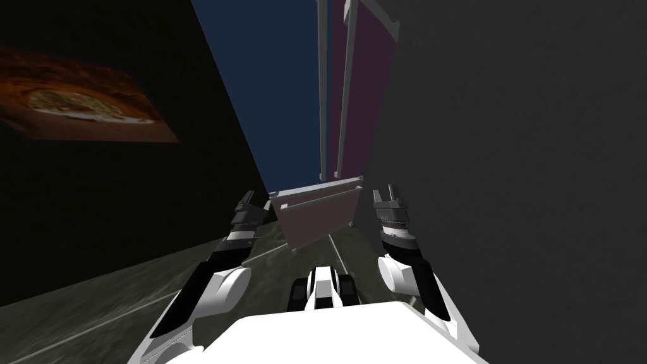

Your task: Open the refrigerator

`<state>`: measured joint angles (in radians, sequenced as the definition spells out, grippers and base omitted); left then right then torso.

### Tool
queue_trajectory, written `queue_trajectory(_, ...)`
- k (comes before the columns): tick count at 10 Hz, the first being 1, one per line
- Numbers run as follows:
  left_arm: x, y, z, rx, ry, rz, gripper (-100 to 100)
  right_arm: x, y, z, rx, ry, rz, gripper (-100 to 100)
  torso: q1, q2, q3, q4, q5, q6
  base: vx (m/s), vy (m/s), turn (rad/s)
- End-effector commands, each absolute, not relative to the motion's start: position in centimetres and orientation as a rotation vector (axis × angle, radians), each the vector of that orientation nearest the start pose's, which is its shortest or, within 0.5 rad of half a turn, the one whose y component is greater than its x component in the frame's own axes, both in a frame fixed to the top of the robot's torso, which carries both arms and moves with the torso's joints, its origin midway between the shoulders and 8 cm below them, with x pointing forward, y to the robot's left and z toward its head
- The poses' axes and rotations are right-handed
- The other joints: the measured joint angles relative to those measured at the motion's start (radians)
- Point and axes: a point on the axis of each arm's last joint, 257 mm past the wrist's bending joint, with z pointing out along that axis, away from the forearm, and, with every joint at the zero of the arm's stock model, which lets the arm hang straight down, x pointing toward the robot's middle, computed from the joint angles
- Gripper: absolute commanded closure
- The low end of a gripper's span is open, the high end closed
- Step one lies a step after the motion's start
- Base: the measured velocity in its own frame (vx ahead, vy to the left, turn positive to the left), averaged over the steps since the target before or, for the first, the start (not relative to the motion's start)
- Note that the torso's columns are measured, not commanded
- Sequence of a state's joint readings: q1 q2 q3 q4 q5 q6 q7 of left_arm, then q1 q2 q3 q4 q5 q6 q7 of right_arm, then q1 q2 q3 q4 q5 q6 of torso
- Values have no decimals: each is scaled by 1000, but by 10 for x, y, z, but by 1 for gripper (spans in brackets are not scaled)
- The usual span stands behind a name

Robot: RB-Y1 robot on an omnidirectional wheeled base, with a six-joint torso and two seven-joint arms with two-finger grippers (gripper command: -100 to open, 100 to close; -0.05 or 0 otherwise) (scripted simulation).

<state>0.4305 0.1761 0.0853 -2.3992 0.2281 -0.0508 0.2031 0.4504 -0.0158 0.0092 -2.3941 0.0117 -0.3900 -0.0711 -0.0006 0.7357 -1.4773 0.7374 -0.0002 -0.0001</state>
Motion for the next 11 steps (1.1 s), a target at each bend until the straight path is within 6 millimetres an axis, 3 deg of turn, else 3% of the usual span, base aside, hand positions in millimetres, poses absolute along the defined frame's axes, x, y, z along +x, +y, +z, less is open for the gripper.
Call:
queue_trajectory(1, 396, 298, 6, -1028, 787, -1529, -100, 341, -265, 70, 627, 579, 1399, 0, 1, 2, 1, 0, 0, 0, 78, -66, 44)
queue_trajectory(11, 422, 291, -28, -1268, 865, -1598, -100, 341, -265, 70, 627, 579, 1399, 0, 2, 4, 2, 1, 1, 0, 82, -80, 55)
